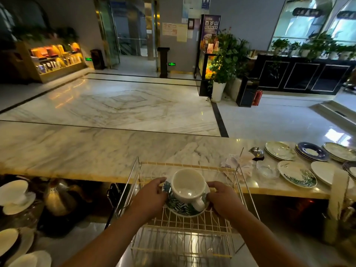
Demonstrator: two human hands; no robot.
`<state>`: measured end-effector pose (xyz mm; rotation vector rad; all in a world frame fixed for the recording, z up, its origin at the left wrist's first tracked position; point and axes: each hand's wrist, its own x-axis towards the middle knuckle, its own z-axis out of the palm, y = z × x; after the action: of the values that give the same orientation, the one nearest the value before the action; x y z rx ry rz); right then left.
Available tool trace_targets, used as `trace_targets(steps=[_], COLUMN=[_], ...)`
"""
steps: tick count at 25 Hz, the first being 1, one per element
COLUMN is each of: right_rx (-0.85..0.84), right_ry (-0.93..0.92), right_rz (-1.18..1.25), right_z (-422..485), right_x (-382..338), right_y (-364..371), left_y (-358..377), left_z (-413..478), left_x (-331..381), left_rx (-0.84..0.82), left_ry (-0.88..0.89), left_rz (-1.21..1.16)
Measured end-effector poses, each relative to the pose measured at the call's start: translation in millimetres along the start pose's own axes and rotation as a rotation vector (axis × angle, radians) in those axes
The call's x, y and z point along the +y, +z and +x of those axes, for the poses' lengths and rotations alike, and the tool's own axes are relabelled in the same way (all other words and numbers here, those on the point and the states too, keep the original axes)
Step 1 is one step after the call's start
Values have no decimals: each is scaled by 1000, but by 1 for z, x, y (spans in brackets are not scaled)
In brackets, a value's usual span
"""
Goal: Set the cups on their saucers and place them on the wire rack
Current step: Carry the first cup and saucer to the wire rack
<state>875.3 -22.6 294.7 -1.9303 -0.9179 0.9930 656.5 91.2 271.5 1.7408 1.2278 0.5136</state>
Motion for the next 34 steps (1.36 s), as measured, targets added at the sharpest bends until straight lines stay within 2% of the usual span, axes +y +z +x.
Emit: trace_targets(steps=[14,21,27,30,34], right_rx=[-38,-22,-47,-56,25], right_ry=[36,9,-4,-98,-345], right_rz=[-102,-71,-88,-169,-385], right_z=[21,22,24,10,-10], right_x=[6,13,22,26,30], right_y=[5,2,5,-1,-6], left_y=[6,10,20,26,21], left_z=[13,5,-2,-18,-39], left_x=[-13,-8,-6,1,-11], left_rx=[-9,3,75,102,127], left_ry=[26,16,-23,-23,107], left_rz=[45,130,224,274,428])
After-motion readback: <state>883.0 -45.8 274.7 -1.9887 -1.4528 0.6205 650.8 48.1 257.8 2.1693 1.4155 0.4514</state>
